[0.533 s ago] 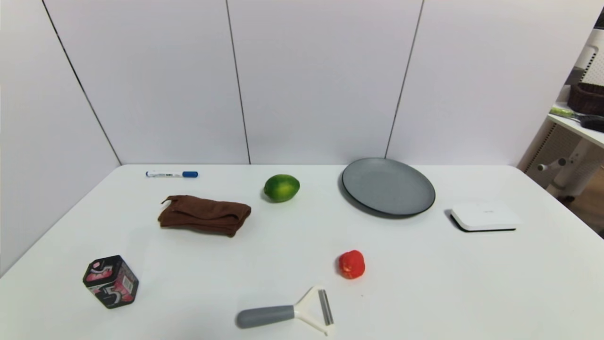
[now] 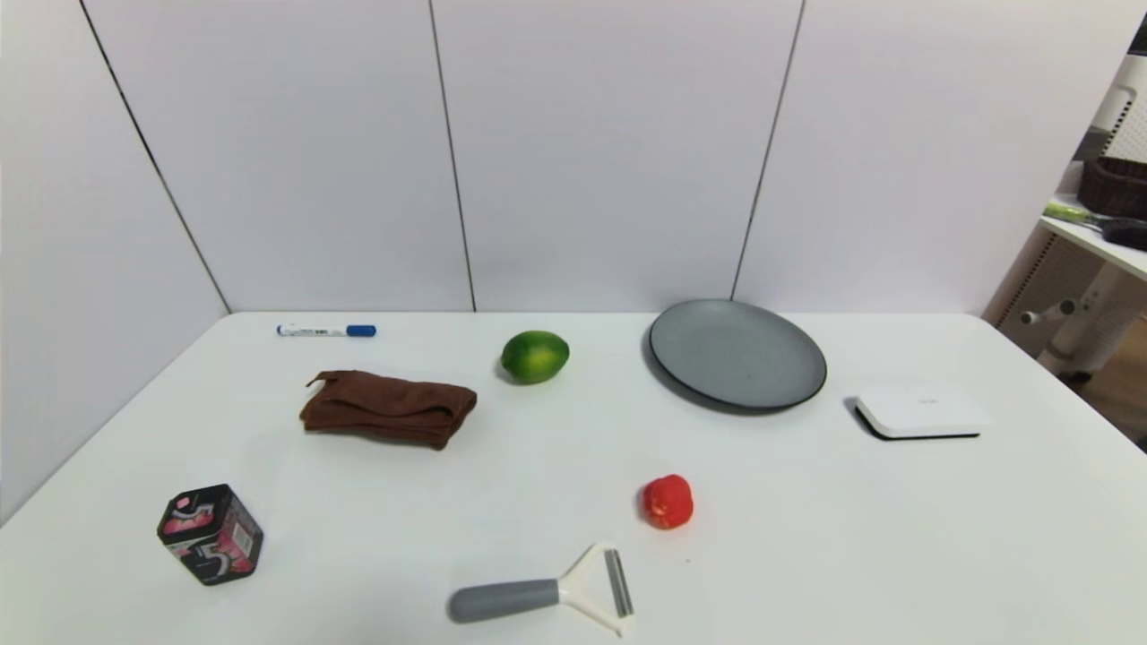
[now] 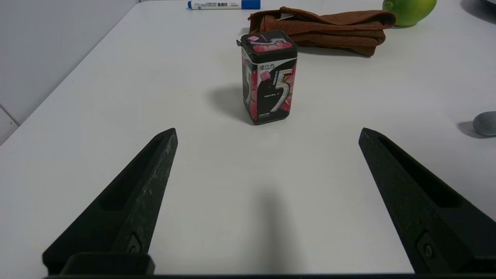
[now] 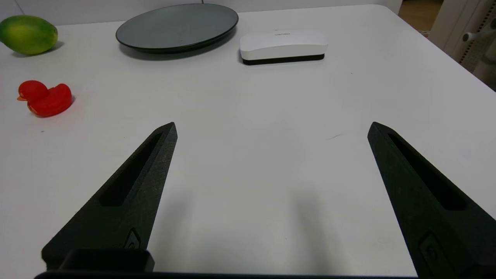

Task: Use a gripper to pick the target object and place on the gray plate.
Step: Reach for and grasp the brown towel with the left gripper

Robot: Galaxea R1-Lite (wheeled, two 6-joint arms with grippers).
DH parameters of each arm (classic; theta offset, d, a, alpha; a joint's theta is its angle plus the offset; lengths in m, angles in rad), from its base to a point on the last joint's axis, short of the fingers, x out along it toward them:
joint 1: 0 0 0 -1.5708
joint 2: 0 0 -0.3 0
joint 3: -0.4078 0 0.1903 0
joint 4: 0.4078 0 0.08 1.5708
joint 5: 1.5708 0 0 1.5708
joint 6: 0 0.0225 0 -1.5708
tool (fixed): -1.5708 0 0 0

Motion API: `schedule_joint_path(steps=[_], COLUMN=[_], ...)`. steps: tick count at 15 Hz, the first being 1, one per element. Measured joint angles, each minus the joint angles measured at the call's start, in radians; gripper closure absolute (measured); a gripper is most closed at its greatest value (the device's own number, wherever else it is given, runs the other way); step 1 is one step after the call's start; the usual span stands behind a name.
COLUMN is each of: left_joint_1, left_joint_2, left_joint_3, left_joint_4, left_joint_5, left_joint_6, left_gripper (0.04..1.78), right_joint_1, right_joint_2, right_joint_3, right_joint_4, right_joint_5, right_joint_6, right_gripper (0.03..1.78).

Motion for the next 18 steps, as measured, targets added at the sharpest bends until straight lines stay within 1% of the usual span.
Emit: schedule_joint_path(steps=[6, 8, 10, 13, 15, 18], left_joint_1=[0.002, 0.002, 0.002, 0.0, -0.002, -0.003], left_joint_2=[0.004, 0.037, 0.116, 0.309, 0.476, 0.749], left_joint_3=[-0.003, -0.063, -0.19, -0.458, -0.634, -0.912], left_joint_4=[0.006, 0.028, 0.075, 0.196, 0.291, 0.426], left_joint_5=[0.0, -0.002, -0.003, -0.002, -0.001, -0.006], left_joint_6=[0.022, 0.041, 0.073, 0.176, 0.26, 0.424], left_gripper=[0.13, 0.13, 0.13, 0.13, 0.13, 0.13], right_joint_1=[0.0, 0.0, 0.0, 0.0, 0.0, 0.0], right_joint_2=[0.0, 0.0, 0.0, 0.0, 0.0, 0.0], right_joint_3=[0.0, 0.0, 0.0, 0.0, 0.0, 0.0], right_joint_4=[0.0, 0.0, 0.0, 0.0, 0.0, 0.0], right_joint_5=[0.0, 0.0, 0.0, 0.0, 0.0, 0.0], right_joint_6=[0.001, 0.001, 0.001, 0.001, 0.0, 0.001], right_gripper=[0.11, 0.11, 0.11, 0.11, 0.11, 0.11])
